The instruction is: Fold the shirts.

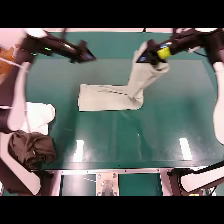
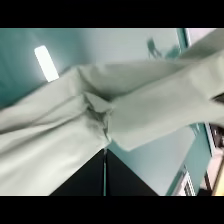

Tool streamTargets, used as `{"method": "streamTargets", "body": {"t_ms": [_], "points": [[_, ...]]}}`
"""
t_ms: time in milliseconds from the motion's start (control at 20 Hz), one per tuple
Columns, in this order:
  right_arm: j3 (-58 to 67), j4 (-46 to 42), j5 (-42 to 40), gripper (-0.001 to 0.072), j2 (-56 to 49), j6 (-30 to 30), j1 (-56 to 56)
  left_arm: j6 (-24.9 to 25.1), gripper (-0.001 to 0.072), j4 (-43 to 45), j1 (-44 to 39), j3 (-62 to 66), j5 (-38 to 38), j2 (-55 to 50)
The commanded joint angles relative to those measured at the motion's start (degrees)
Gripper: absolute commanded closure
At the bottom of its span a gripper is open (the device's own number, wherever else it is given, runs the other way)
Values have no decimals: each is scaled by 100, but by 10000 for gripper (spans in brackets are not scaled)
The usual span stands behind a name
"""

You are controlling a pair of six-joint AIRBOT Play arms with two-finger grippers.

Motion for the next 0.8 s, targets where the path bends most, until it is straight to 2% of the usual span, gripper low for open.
{"method": "streamTargets", "body": {"t_ms": [0,150,200,250,300,400,550,650,750], "points": [[2,-7,-1521,691,-435,109,1209,-17,683,-44,986,0,-264,621],[2,2,-2774,688,-1303,107,2308,7,683,-166,1364,-35,-446,726],[2,24,-3134,649,-1628,107,2627,31,683,-164,1408,-90,-514,726],[4,83,-3418,374,-1961,109,2914,37,683,-149,1408,-179,-533,726],[9,203,-3482,142,-2175,107,3099,101,683,-151,1405,-254,-560,726],[133,151,-2957,144,-2129,98,3060,219,683,-146,1405,-317,-527,723],[638,-920,-1281,146,-1508,212,2216,249,683,-153,1408,-317,-518,726],[595,-1530,-756,146,-992,380,1436,240,683,-153,1405,-317,-490,726],[415,-1602,-302,145,-741,498,627,232,683,-153,1405,-317,-501,726]]}}
